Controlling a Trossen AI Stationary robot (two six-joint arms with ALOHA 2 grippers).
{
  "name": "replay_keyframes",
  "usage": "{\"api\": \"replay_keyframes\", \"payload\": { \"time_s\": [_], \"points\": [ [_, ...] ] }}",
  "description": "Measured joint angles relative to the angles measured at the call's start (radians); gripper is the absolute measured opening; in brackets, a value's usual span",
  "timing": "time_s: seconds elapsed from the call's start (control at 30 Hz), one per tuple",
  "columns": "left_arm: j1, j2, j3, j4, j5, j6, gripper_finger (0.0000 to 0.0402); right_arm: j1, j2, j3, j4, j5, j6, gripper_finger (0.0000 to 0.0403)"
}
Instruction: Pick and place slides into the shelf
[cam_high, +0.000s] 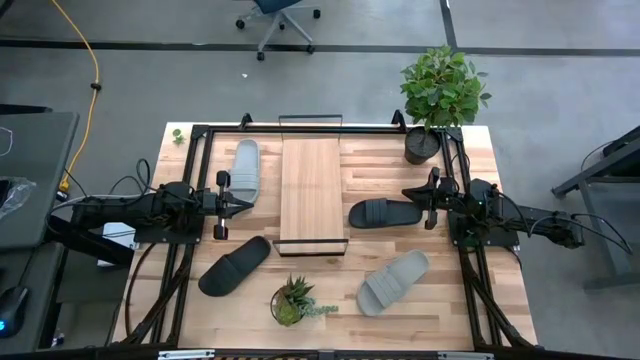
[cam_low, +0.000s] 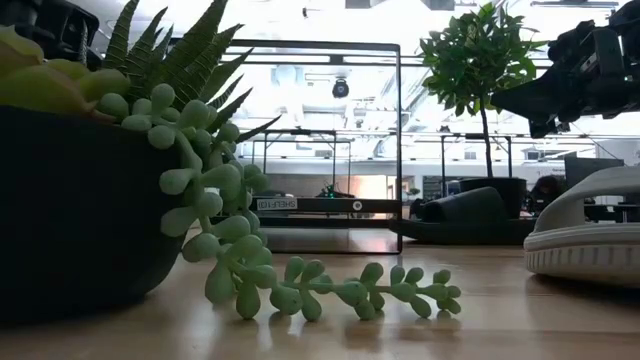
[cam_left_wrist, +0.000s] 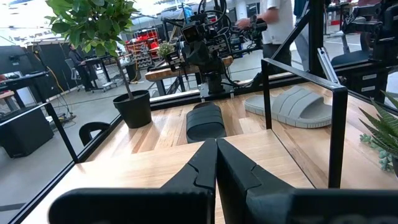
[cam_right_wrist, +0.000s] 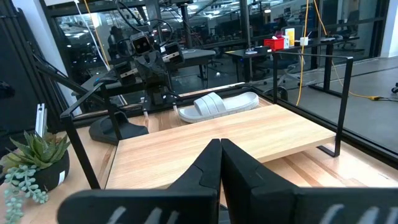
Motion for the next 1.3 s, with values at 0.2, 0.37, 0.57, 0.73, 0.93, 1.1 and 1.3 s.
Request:
{"api": "replay_keyframes", "payload": {
  "time_s": [0.2, 0.37, 0.57, 0.73, 0.93, 1.1, 1.3],
  "points": [
    [0.0, 0.0, 0.0, 0.0, 0.0, 0.0, 0.0001, 0.0, 0.0, 0.0, 0.0, 0.0, 0.0, 0.0],
    [0.0, 0.0, 0.0, 0.0, 0.0, 0.0, 0.0001, 0.0, 0.0, 0.0, 0.0, 0.0, 0.0, 0.0],
    [0.0, 0.0, 0.0, 0.006, -0.047, 0.001, 0.0001, 0.0, 0.0, 0.0, 0.0, 0.0, 0.0, 0.0],
    [0.0, 0.0, 0.0, 0.009, -0.062, 0.001, 0.0001, 0.0, 0.0, 0.0, 0.0, 0.0, 0.0, 0.0],
    [0.0, 0.0, 0.0, 0.009, -0.062, -0.004, 0.0001, 0.0, 0.0, 0.0, 0.0, 0.0, 0.0, 0.0],
    [0.0, 0.0, 0.0, 0.013, -0.054, -0.167, 0.0001, 0.0, 0.0, 0.0, 0.0, 0.0, 0.0, 0.0],
    [0.0, 0.0, 0.0, 0.035, -0.052, -0.511, 0.0001, 0.0, 0.0, 0.0, 0.0, 0.0, 0.0, 0.0]
  ]
}}
